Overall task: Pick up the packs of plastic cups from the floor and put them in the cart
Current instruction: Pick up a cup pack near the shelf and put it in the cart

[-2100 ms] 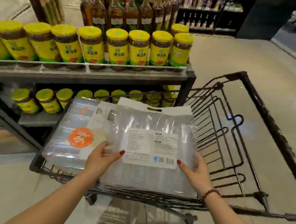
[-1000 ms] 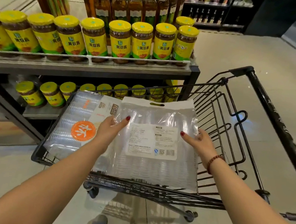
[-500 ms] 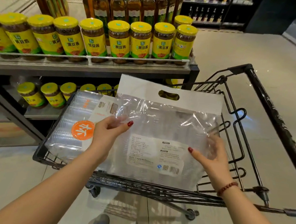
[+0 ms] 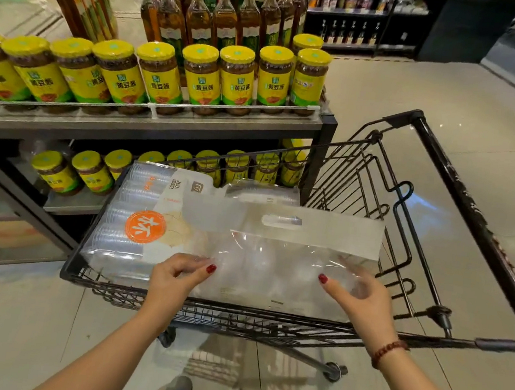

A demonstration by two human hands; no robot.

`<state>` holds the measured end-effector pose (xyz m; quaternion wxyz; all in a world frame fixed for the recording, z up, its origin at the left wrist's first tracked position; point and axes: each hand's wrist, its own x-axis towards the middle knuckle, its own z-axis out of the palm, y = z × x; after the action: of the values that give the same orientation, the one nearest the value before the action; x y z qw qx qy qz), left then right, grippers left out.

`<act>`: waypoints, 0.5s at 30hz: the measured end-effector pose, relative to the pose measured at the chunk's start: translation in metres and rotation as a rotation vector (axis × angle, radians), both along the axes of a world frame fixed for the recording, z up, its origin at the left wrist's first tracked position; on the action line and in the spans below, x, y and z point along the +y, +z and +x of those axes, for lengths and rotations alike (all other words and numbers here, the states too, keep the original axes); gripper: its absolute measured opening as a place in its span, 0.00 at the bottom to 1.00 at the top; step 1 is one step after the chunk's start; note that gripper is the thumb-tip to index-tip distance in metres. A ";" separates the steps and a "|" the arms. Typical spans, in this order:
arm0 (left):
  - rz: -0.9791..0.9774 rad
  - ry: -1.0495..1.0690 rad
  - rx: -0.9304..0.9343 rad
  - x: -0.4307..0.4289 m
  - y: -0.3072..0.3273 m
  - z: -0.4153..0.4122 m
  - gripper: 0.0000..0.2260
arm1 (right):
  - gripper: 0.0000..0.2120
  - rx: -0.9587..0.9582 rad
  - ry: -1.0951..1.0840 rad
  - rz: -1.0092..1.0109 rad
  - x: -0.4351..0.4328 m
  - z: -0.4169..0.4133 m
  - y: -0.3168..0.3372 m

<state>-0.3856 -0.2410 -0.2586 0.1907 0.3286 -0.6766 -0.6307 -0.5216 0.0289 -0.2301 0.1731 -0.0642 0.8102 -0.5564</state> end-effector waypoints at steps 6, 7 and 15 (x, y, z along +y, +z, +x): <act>-0.071 -0.004 -0.060 0.007 0.020 -0.008 0.12 | 0.41 -0.019 0.009 0.006 0.006 -0.011 0.014; -0.082 0.001 -0.062 0.007 0.025 -0.011 0.17 | 0.42 -0.010 -0.017 -0.034 0.004 -0.013 0.017; -0.047 0.020 -0.042 0.011 0.035 -0.029 0.45 | 0.28 -0.001 -0.094 -0.086 -0.006 -0.013 0.005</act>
<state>-0.4146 -0.2298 -0.2238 0.1904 0.3440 -0.6919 -0.6055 -0.5346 0.0224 -0.2249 0.1445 -0.0333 0.7876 -0.5981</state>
